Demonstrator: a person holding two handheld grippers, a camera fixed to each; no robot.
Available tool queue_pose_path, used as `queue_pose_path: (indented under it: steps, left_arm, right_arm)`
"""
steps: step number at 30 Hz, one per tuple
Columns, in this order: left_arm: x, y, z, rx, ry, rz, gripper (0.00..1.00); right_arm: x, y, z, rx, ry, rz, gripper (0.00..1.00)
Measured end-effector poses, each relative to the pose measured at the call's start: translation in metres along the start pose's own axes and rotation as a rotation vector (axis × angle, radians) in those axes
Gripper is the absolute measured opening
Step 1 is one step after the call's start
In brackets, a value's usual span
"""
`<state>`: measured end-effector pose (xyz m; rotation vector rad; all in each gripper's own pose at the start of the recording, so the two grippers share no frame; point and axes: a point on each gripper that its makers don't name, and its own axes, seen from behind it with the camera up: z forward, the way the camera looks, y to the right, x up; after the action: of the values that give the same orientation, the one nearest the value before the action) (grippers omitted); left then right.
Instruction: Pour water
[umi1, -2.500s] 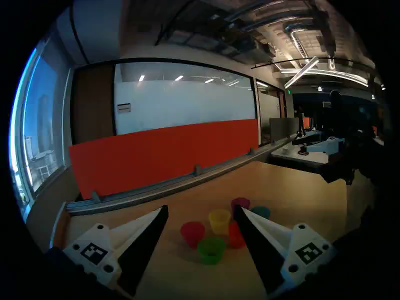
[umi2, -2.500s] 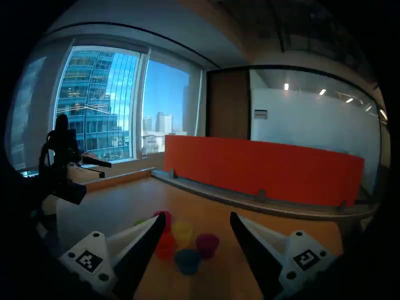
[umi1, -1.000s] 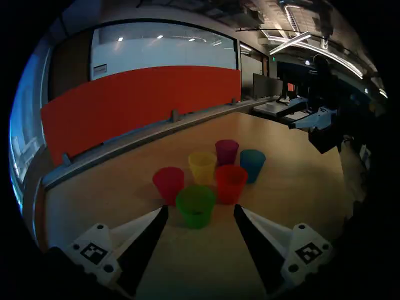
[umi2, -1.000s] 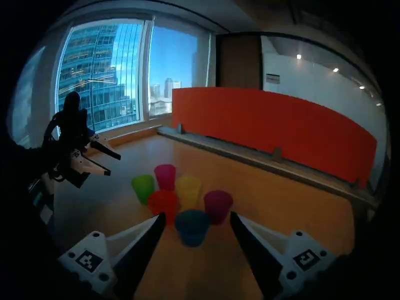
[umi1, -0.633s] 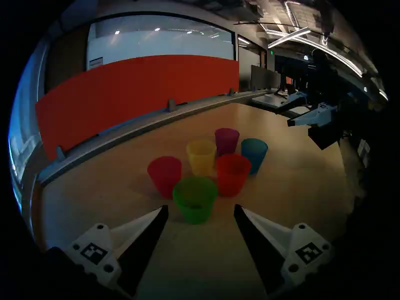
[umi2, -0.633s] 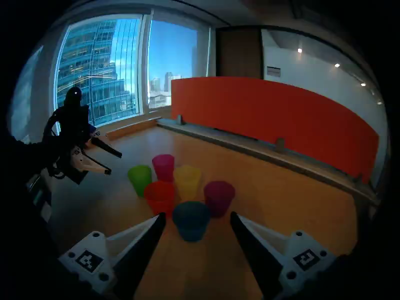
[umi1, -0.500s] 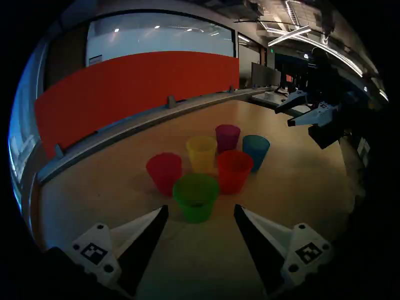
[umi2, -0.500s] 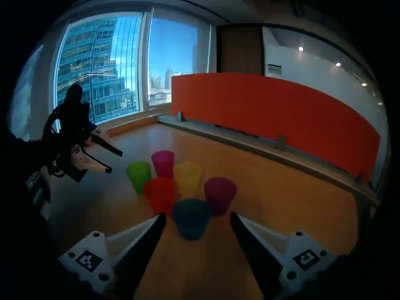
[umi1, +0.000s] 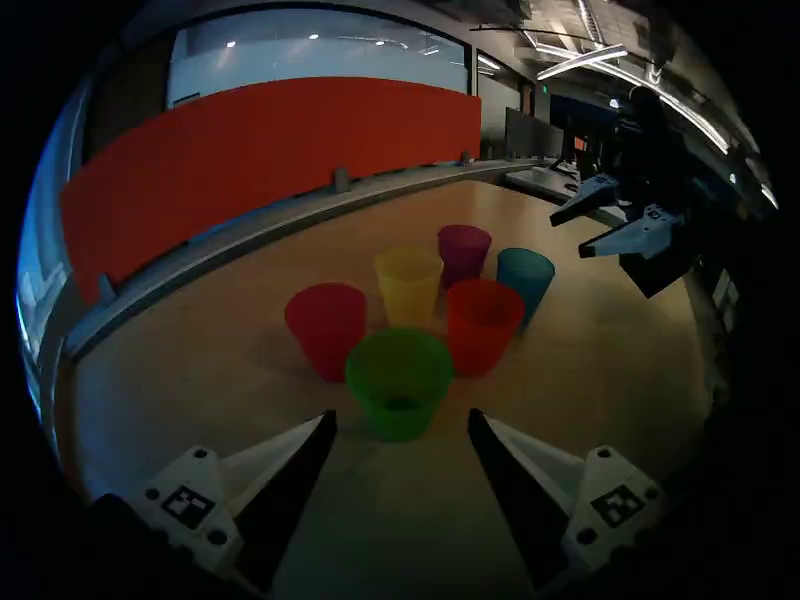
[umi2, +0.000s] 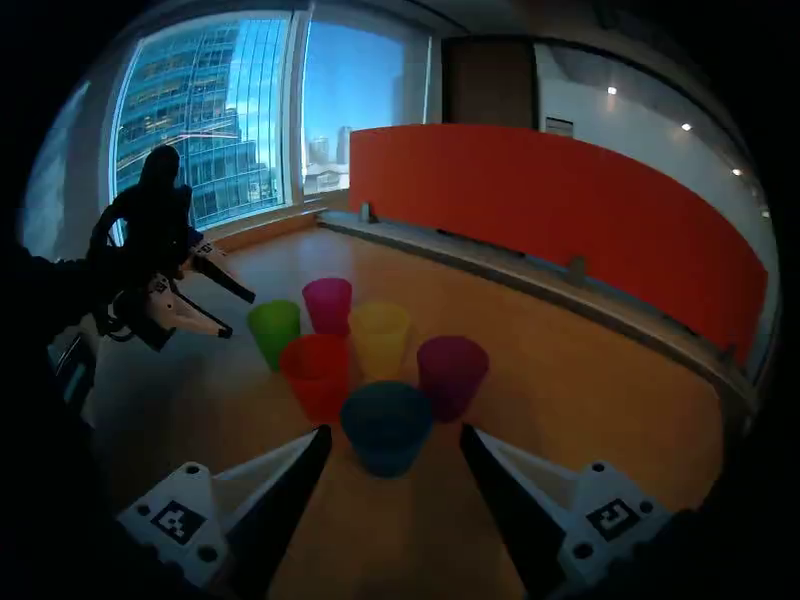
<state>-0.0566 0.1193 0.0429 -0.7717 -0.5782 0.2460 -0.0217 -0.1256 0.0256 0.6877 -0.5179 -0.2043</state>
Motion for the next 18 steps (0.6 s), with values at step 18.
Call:
queue_pose_path:
  steps: [18]
  left_arm:
    - [0.0,-0.004,0.036,-0.036,-0.036,-0.018,0.98]
  right_arm:
    - [-0.022,0.0,0.028,0.022,-0.052,0.02,0.99]
